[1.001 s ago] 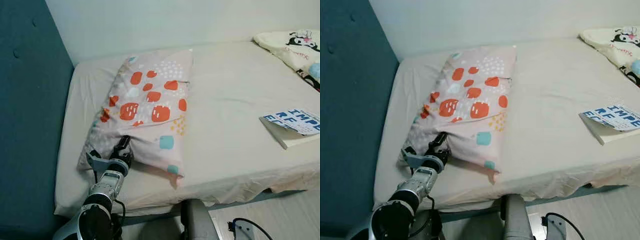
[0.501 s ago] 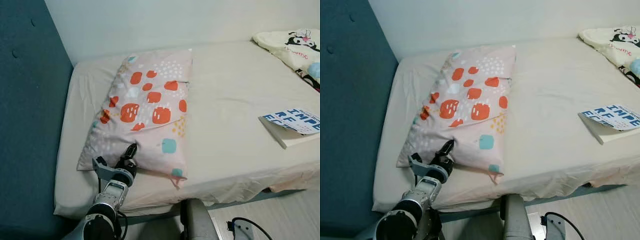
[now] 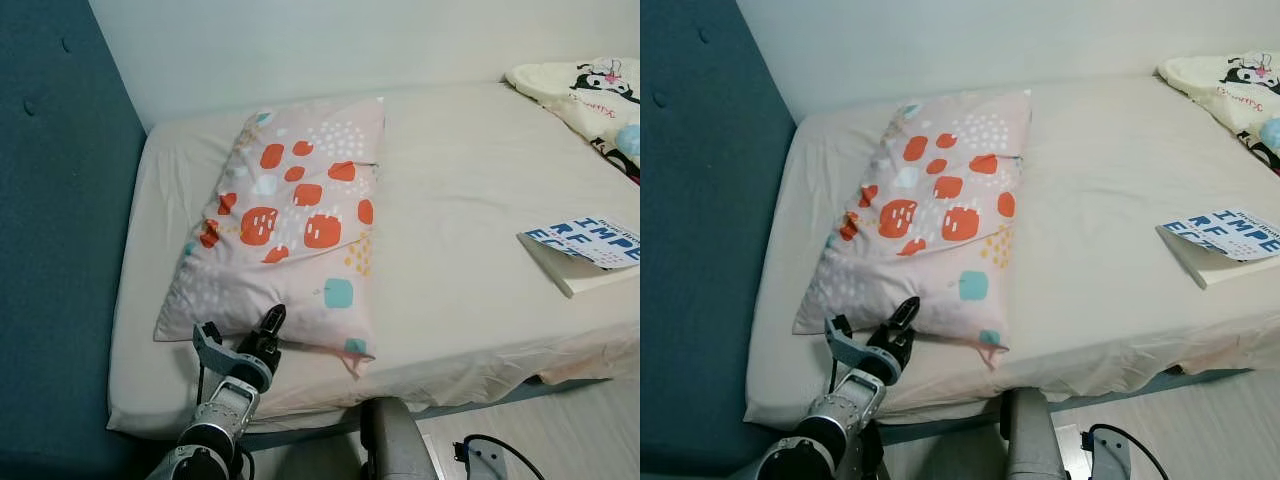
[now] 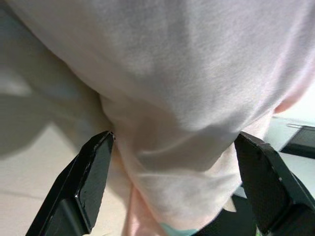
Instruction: Clean up the room
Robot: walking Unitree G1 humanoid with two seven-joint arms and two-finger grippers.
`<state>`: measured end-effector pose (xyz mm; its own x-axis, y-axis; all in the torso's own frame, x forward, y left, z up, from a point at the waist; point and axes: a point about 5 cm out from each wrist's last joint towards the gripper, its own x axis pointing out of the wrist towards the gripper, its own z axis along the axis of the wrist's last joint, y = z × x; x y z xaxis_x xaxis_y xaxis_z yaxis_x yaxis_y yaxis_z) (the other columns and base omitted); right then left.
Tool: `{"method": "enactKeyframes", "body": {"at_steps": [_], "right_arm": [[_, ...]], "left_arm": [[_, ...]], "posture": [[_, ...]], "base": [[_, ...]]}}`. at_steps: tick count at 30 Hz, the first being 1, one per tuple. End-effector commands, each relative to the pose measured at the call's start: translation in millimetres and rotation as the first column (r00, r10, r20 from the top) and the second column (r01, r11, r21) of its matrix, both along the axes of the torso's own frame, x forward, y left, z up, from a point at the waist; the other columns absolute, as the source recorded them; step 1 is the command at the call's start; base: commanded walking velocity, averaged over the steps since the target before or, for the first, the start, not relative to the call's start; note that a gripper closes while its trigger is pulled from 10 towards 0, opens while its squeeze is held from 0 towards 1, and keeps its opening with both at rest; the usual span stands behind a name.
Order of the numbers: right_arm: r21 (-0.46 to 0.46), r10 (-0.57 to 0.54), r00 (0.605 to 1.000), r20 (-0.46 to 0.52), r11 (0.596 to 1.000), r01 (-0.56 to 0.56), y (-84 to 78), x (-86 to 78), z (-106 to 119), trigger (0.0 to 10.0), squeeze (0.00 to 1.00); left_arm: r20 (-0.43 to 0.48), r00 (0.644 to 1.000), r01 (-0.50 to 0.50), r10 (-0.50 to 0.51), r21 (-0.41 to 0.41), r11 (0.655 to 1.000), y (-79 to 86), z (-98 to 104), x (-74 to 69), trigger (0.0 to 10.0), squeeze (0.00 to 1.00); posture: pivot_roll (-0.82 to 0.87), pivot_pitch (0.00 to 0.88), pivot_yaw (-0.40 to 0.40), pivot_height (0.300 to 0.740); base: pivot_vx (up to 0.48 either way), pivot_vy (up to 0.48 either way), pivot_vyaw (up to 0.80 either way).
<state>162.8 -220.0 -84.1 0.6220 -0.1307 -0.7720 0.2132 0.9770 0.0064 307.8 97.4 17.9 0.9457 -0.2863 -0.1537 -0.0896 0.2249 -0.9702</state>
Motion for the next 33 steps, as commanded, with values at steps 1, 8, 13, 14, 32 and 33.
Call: {"method": "enactKeyframes", "body": {"at_steps": [1, 8, 13, 14, 32, 33], "right_arm": [[0.041, 0.017, 0.999, -0.050, 0.999, -0.015, 11.2, -14.8, -8.6, 10.0, 0.00], [0.042, 0.019, 0.999, -0.048, 0.999, -0.017, 11.1, -15.3, -8.7, 10.0, 0.00], [0.042, 0.018, 0.999, -0.044, 0.999, -0.016, 10.9, -16.0, -8.6, 10.0, 0.00], [0.042, 0.019, 0.999, -0.045, 0.999, -0.017, 10.9, -16.2, -8.7, 10.0, 0.00], [0.041, 0.020, 0.999, -0.033, 0.999, -0.018, 10.8, -13.3, -7.3, 10.0, 0.00], [0.041, 0.020, 0.999, -0.032, 0.999, -0.018, 10.7, -12.9, -7.1, 10.0, 0.00]], "left_arm": [[-0.028, 0.998, 0.048, -0.048, -0.025, 0.999, -31.3, 1.6, -2.9, 10.0, 0.00], [-0.021, 0.998, 0.066, -0.066, 0.003, 0.998, -42.0, 9.0, 2.4, 10.0, 0.00], [-0.005, 1.000, 0.017, -0.018, -0.065, 0.998, -47.1, 21.1, 12.0, 10.0, 0.00], [0.002, 1.000, 0.014, -0.014, -0.078, 0.997, -48.3, 24.0, 14.1, 10.0, 0.00], [-0.006, 1.000, -0.030, 0.029, -0.102, 0.994, -51.9, 28.6, 17.5, 0.0, 0.00], [-0.006, 0.999, -0.032, 0.031, -0.104, 0.994, -51.8, 28.8, 17.7, 0.0, 0.00]], "posture": [[-0.11, 0.278, 0.010, 0.598], [-0.11, 0.282, 0.007, 0.598], [-0.12, 0.288, 0.006, 0.598], [-0.12, 0.287, 0.007, 0.598], [-0.13, 0.288, 0.005, 0.598], [-0.13, 0.286, 0.005, 0.598]], "base": [[0.000, 0.000, 0.00], [0.000, 0.000, 0.00], [0.000, 0.000, 0.00], [0.000, 0.000, 0.00], [0.000, 0.000, 0.00], [0.000, 0.000, 0.00]]}}
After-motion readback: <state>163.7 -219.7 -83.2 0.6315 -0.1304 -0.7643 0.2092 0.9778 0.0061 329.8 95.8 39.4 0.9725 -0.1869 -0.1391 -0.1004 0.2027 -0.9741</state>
